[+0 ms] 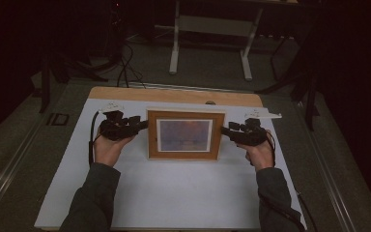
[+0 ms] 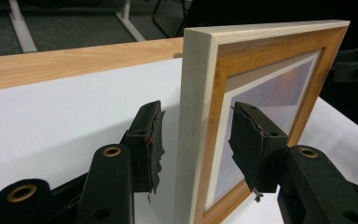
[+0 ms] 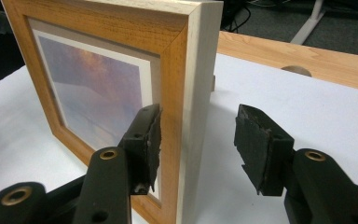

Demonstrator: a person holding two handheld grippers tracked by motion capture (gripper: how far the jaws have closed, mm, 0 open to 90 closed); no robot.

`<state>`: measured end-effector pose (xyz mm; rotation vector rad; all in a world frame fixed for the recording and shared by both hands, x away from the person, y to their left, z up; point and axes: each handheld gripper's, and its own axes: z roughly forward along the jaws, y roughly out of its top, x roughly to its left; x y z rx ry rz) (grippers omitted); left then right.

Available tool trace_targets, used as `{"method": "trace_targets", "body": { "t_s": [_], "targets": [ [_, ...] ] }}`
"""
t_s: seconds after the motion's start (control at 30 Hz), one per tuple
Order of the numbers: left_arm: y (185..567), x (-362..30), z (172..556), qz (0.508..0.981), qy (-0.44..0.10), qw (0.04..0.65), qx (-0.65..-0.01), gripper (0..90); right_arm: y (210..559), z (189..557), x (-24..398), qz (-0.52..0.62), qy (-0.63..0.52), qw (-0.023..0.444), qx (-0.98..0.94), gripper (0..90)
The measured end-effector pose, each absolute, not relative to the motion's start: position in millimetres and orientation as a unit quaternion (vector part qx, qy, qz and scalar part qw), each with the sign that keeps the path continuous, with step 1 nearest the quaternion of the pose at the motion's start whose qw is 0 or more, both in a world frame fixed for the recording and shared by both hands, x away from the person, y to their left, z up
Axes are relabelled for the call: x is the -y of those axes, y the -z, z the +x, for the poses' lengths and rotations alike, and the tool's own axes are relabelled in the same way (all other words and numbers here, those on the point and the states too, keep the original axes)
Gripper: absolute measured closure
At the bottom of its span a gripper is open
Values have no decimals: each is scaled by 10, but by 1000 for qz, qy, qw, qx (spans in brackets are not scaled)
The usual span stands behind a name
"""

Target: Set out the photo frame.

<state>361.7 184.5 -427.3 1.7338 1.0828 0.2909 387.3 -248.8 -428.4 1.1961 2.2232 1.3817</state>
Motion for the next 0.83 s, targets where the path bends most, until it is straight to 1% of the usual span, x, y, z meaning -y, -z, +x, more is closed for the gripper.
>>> {"method": "trace_targets", "body": {
  "t_s": [0.2, 0.43, 0.73, 0.8, 0.83],
  "targets": [
    [4297, -1872, 3518, 735, -130, 492, -448, 537, 4307, 3834, 2557, 415, -473, 131, -766, 514],
    [4345, -1938, 3419, 740, -134, 480, -452, 533, 4354, 3815, 2633, 419, -463, 128, -771, 544],
    [4581, -2016, 3269, 742, -137, 458, -470, 520, 4503, 3811, 2727, 432, -447, 124, -773, 576],
    [4672, -2019, 3230, 749, -146, 439, -475, 512, 4568, 3805, 2735, 435, -435, 128, -778, 580],
    [4672, -2019, 3230, 749, -146, 439, -475, 508, 4605, 3796, 2739, 436, -429, 128, -781, 580]
  ]
}}
